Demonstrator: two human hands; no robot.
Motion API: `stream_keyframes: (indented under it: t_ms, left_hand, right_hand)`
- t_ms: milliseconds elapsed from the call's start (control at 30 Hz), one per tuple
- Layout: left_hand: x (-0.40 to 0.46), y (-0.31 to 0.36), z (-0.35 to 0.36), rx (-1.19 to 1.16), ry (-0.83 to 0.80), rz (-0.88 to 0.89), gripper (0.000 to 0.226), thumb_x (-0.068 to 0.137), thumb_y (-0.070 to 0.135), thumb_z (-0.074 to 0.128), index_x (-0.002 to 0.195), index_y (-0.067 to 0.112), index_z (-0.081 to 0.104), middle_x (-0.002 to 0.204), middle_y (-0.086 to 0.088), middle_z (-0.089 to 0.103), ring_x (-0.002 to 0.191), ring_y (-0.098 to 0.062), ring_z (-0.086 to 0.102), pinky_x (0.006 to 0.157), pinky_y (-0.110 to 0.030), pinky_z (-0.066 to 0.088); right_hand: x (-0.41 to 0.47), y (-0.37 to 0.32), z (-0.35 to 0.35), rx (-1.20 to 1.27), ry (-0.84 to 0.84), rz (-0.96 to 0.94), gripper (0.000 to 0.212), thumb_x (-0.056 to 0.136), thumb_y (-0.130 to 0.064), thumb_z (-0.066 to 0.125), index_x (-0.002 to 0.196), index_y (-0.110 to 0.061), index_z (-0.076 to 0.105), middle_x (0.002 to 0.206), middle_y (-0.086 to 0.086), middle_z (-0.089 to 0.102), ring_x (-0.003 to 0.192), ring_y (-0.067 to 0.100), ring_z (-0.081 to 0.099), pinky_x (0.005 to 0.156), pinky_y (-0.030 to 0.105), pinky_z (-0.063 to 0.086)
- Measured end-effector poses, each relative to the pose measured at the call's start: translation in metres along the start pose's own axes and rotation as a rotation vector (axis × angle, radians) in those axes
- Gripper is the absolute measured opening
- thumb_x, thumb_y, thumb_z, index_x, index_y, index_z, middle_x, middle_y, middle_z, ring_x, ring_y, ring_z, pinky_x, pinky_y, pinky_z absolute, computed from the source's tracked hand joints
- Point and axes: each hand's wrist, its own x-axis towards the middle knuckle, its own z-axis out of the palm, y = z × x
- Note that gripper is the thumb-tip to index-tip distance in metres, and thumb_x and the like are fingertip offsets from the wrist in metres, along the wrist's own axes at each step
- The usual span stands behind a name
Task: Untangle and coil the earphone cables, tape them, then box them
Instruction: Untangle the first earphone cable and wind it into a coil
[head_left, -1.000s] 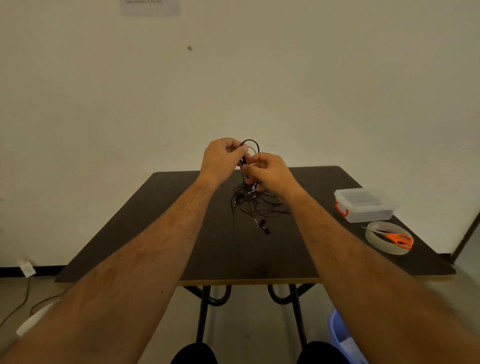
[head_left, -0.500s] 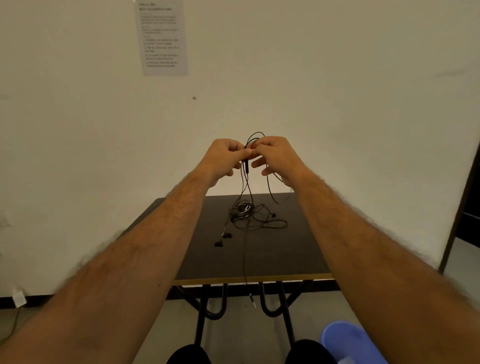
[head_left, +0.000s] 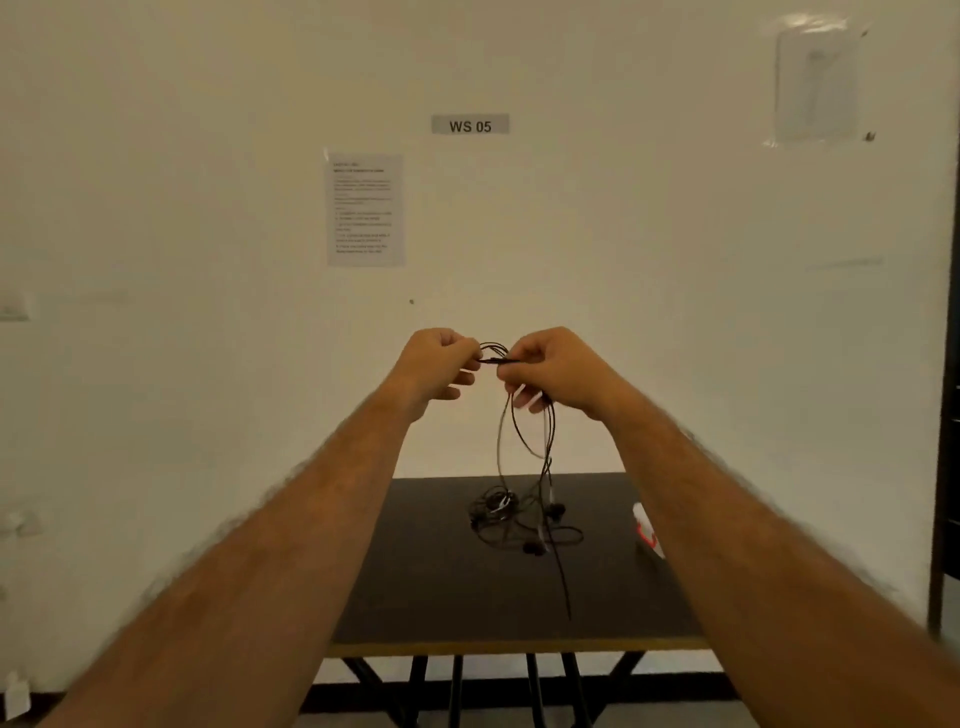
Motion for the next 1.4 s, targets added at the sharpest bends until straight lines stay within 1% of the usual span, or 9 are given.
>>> stream_keyframes:
  t_ms: [167,333,467,600,700,833,1067,1267,1400]
  left_hand:
    - [-0.001,-0.008,-0.01,-0.248,-0.101,-0.092,0.004,0.091,0.018,0.063,0.087,0.015,0.063,0.082,0.001,0.071,0.075,-0.014,0.068,0.063,-0.026,0.052]
    - [-0.001,-0.008,-0.01,-0.429,-0.184,-0.159,0.01,0.091,0.011,0.058,0.082,0.013,0.058,0.068,0.001,0.061,0.059,-0.01,0.063,0.056,-0.024,0.051]
    - [-0.002,-0.013,-0.01,-0.491,-0.21,-0.17,0.017,0.092,0.013,0.054,0.076,0.012,0.057,0.07,-0.002,0.058,0.058,-0.01,0.062,0.058,-0.025,0.052]
    - [-0.001,-0.017,-0.014,-0.457,-0.182,-0.199,0.014,0.094,0.019,0.052,0.08,0.015,0.056,0.075,0.002,0.062,0.066,-0.012,0.064,0.066,-0.03,0.05]
    - [-0.002,-0.024,-0.017,-0.461,-0.124,-0.261,0.008,0.091,0.024,0.052,0.085,0.02,0.053,0.08,0.003,0.064,0.075,-0.016,0.066,0.071,-0.032,0.049]
    - [-0.006,-0.04,-0.014,-0.28,0.018,-0.3,0.009,0.093,0.022,0.053,0.089,0.016,0.058,0.079,0.0,0.06,0.072,-0.015,0.063,0.067,-0.03,0.049]
    - [-0.011,-0.046,0.015,0.042,-0.167,-0.156,0.013,0.094,0.019,0.062,0.103,0.01,0.062,0.087,-0.004,0.067,0.072,-0.015,0.066,0.069,-0.03,0.051]
    - [-0.011,-0.038,0.033,0.34,-0.248,-0.071,0.035,0.086,0.042,0.072,0.115,0.026,0.063,0.099,-0.001,0.07,0.088,-0.013,0.067,0.071,-0.027,0.047]
    - [-0.015,-0.038,0.042,0.307,-0.254,-0.004,0.018,0.09,0.03,0.069,0.103,0.018,0.071,0.097,-0.001,0.071,0.084,-0.011,0.068,0.077,-0.029,0.05]
  right_hand:
    - [-0.003,0.002,-0.002,0.127,0.041,-0.026,0.012,0.095,-0.013,0.062,0.101,-0.005,0.068,0.082,0.011,0.074,0.069,0.025,0.073,0.071,0.04,0.06]
    - [0.002,0.009,0.0,0.263,0.149,0.043,0.017,0.099,-0.021,0.057,0.097,-0.009,0.068,0.088,0.006,0.075,0.08,0.021,0.074,0.082,0.042,0.057]
    - [0.002,0.009,0.0,0.367,0.304,0.068,0.02,0.1,-0.019,0.052,0.099,-0.006,0.067,0.068,0.004,0.067,0.059,0.019,0.069,0.067,0.036,0.055]
    - [0.002,0.009,-0.007,0.385,0.36,0.089,0.019,0.099,-0.019,0.052,0.093,-0.01,0.068,0.059,-0.002,0.041,0.042,0.01,0.033,0.041,0.022,0.035]
    - [0.004,0.007,-0.015,0.433,0.485,0.067,0.018,0.096,-0.018,0.053,0.086,-0.012,0.067,0.06,-0.002,0.038,0.046,0.01,0.026,0.039,0.02,0.021]
    - [0.003,0.006,-0.022,0.522,0.592,0.014,0.019,0.096,-0.018,0.054,0.082,-0.013,0.065,0.06,-0.001,0.045,0.043,0.01,0.028,0.04,0.021,0.02]
    - [-0.001,-0.004,-0.005,0.45,0.315,0.015,0.019,0.101,-0.02,0.049,0.096,-0.009,0.063,0.078,0.007,0.07,0.057,0.021,0.068,0.043,0.024,0.041]
    - [-0.001,-0.006,-0.004,0.567,0.22,0.006,0.021,0.103,-0.02,0.042,0.097,-0.008,0.059,0.082,0.01,0.072,0.073,0.029,0.073,0.053,0.029,0.049]
    - [-0.001,-0.003,-0.005,0.674,0.189,0.008,0.023,0.103,-0.018,0.038,0.096,-0.007,0.056,0.082,0.01,0.071,0.08,0.032,0.073,0.058,0.032,0.054]
